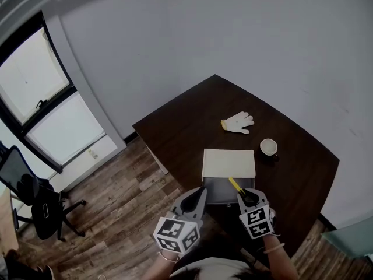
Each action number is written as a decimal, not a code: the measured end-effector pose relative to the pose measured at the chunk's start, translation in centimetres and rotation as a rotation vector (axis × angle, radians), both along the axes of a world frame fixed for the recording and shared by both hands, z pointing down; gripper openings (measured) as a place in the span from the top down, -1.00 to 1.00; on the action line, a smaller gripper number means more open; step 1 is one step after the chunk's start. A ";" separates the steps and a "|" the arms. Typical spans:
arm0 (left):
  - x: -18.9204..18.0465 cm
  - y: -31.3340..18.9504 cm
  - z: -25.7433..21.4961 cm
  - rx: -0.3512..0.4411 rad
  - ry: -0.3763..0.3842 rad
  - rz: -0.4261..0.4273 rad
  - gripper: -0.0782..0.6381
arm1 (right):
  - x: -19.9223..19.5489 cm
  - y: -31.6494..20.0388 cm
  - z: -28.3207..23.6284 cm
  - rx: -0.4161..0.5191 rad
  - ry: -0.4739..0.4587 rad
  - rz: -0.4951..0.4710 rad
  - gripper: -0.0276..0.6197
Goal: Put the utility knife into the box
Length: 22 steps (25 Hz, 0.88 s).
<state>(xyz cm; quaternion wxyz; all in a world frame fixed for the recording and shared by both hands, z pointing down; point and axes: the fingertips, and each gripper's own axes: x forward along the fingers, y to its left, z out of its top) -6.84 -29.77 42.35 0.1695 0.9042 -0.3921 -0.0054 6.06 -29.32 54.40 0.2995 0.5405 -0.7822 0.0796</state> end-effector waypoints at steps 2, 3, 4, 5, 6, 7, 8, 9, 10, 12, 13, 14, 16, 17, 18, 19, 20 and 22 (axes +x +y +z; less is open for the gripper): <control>-0.2 -0.3 0.0 -0.001 -0.003 -0.015 0.73 | -0.3 -0.5 0.5 -0.010 0.014 -0.027 0.69; -0.4 -0.5 0.0 -0.001 -0.005 -0.023 0.73 | -0.4 -0.7 0.8 -0.014 0.021 -0.040 0.69; -0.5 -0.7 0.0 -0.001 -0.006 -0.031 0.73 | -0.5 -1.0 1.0 -0.019 0.028 -0.053 0.69; -0.6 -1.0 0.0 -0.001 -0.007 -0.038 0.73 | -0.6 -1.2 1.2 -0.025 0.034 -0.065 0.69; -0.7 -1.2 0.1 -0.002 -0.009 -0.046 0.73 | -0.7 -1.5 1.5 -0.032 0.040 -0.077 0.69; -0.8 -1.4 0.2 -0.003 -0.010 -0.053 0.73 | -0.8 -1.7 1.9 -0.038 0.046 -0.090 0.69; -0.9 -1.6 0.3 -0.003 -0.012 -0.060 0.73 | -0.8 -1.8 2.3 -0.045 0.054 -0.103 0.69; -1.0 -1.7 0.3 -0.004 -0.012 -0.066 0.73 | -0.8 -2.0 2.7 -0.051 0.063 -0.115 0.69; -1.1 -1.8 0.3 -0.005 -0.013 -0.072 0.73 | -0.9 -2.1 3.1 -0.058 0.072 -0.127 0.69; -1.2 -2.1 0.3 -0.006 -0.013 -0.083 0.73 | -0.9 -2.5 3.7 -0.070 0.088 -0.149 0.69; -1.2 -2.2 0.2 -0.006 -0.013 -0.089 0.73 | -0.9 -2.6 4.0 -0.076 0.095 -0.160 0.69; -1.2 -2.3 0.2 -0.007 -0.014 -0.094 0.73 | -0.9 -2.8 4.3 -0.081 0.100 -0.169 0.69; -1.2 -2.4 0.3 -0.008 -0.018 -0.105 0.73 | -0.8 -3.0 5.0 -0.093 0.110 -0.190 0.69; -1.2 -2.5 0.3 -0.008 -0.020 -0.111 0.73 | -0.8 -3.0 5.4 -0.098 0.116 -0.201 0.69; -1.3 -2.5 0.3 -0.008 -0.022 -0.117 0.73 | -0.8 -3.1 5.7 -0.103 0.122 -0.212 0.69; -1.4 -2.5 0.3 -0.009 -0.024 -0.123 0.73 | -0.8 -3.2 6.0 -0.108 0.130 -0.222 0.69; -1.6 -2.6 0.4 -0.009 -0.026 -0.130 0.73 | -0.8 -3.3 6.4 -0.114 0.137 -0.230 0.69; -1.8 -2.6 0.5 -0.012 -0.029 -0.145 0.73 | -0.8 -3.5 7.1 -0.127 0.146 -0.246 0.69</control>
